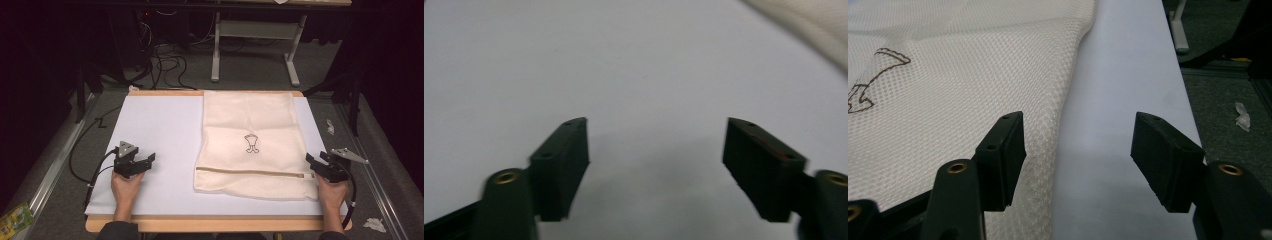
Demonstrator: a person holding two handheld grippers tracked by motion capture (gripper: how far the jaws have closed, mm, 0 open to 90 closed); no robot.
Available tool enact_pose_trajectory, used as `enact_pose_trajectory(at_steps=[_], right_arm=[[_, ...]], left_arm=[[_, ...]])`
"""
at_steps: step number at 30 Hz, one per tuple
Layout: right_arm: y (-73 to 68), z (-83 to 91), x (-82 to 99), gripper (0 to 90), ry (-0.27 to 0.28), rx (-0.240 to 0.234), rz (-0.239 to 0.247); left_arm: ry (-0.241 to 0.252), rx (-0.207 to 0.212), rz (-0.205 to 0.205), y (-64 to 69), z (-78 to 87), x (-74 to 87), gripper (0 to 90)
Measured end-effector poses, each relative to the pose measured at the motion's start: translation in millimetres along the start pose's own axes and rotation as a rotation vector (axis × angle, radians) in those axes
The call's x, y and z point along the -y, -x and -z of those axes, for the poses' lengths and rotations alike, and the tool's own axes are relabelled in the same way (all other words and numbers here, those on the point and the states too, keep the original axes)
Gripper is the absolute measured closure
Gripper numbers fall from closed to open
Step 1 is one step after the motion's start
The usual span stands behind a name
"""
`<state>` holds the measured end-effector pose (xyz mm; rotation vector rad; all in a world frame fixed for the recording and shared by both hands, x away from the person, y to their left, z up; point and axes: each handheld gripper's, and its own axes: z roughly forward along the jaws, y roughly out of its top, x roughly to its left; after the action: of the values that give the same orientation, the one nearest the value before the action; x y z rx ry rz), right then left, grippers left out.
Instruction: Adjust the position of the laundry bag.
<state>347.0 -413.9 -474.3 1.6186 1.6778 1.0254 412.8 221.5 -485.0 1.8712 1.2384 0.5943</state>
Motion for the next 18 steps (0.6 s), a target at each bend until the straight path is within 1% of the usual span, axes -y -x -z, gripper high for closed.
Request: enact_pose_trajectory(at_steps=[1,4,7,9,10,11,12,13,14,15,17,18], right_arm=[[0.2,0.7,0.2,37.4,0.003,0.004,-0.010],[1.1,1.4,0.4,37.3,0.011,-0.001,-0.010],[0.4,0.9,0.3,37.6,0.009,-0.003,-0.002],[-0.6,1.1,0.3,37.9,0.004,-0.002,-0.002],[-1.1,1.1,0.1,38.7,0.005,-0.005,0.006],[-1.1,1.1,0.1,38.7,0.005,-0.005,0.006],[-2.2,1.5,0.0,43.7,0.010,-0.005,0.020],[-2.2,1.5,0.0,43.7,0.010,-0.005,0.020],[-3.4,2.1,0.0,46.2,0.008,-0.001,0.030],[-4.5,2.2,-0.1,47.2,0.001,0.010,0.057],[-4.8,2.0,-0.6,48.2,-0.007,0.011,0.059],[-4.4,1.8,-1.0,48.6,-0.007,0.010,0.057]], left_arm=[[-0.003,0.011,-0.009,-0.1,0.3,0.0,22.8],[0.015,0.016,-0.010,0.2,1.9,0.7,24.7],[0.015,0.022,-0.011,0.1,1.8,0.7,25.1],[0.020,0.036,-0.006,-1.0,2.4,0.8,25.1],[0.028,0.045,0.004,-2.7,3.3,1.0,26.7],[0.028,0.045,0.004,-2.7,3.3,1.0,28.4],[0.011,0.062,0.014,-4.4,1.5,-0.1,30.7],[0.011,0.062,0.014,-4.4,1.5,-0.1,31.0],[-0.012,0.076,0.021,-6.0,-0.4,-1.3,31.0],[-0.013,0.076,0.023,-6.3,-0.6,-1.5,30.8],[0.006,0.062,0.018,-5.0,1.0,-1.4,32.0],[0.016,0.063,0.016,-4.7,1.9,-1.3,32.0]])
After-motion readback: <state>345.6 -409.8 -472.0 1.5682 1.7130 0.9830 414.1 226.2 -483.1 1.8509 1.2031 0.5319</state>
